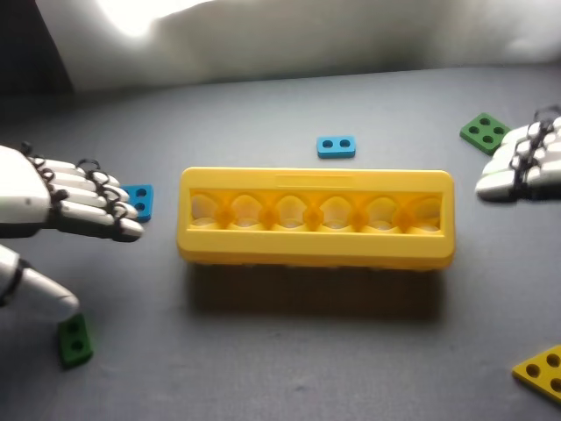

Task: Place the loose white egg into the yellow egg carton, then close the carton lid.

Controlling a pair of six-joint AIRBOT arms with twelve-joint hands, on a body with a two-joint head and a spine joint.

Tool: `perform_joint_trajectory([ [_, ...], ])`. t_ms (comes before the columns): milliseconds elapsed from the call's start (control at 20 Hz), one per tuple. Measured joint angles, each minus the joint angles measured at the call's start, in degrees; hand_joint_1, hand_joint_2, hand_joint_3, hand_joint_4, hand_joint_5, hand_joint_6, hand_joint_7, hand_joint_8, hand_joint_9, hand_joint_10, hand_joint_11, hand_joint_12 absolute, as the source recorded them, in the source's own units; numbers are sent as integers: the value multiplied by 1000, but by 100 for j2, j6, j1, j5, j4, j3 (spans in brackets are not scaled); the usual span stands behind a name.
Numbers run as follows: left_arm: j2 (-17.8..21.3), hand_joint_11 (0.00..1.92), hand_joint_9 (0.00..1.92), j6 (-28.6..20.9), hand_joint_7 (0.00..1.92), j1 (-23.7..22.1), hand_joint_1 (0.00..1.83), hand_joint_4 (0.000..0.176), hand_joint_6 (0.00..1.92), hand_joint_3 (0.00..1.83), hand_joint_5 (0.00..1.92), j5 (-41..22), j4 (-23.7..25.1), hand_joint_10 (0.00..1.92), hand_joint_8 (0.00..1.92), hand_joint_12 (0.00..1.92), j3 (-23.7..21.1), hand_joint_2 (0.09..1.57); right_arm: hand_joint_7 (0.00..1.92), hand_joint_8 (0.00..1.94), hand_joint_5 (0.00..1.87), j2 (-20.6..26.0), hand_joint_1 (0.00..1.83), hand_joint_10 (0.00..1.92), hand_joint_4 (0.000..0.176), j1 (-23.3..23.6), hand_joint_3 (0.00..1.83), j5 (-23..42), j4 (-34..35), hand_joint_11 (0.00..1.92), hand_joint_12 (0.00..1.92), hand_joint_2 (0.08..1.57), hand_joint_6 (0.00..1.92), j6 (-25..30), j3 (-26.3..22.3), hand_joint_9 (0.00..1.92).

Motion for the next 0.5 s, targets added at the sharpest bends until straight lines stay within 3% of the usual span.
perform_joint_trajectory([
  [200,428,1,45,256,114,-15,0,0,13,0,181,-374,4,10,9,1,-319,1191,0,0,18,-199,523,0,0,103,0,232,28,4,2,871,5,-695,31,0],
  [300,664,1,47,527,116,-299,0,0,13,0,184,-748,201,10,9,1,-514,1190,0,0,18,-476,519,0,0,131,0,511,-48,5,2,870,5,-892,24,0],
  [350,732,0,31,520,98,-557,0,0,6,2,169,-876,262,3,1,0,-518,1195,0,0,42,-651,571,0,0,116,0,614,-33,24,11,861,14,-901,42,0],
  [400,793,0,30,450,97,-614,0,0,6,1,170,-942,-9,2,2,0,-505,1194,0,0,42,-815,592,0,0,15,0,682,52,21,11,856,11,-942,90,0],
  [500,813,0,27,372,91,-647,0,0,5,1,171,-953,-20,4,2,0,-389,1194,0,0,39,-1075,607,0,0,-203,0,660,-20,20,13,859,6,-1338,127,0],
])
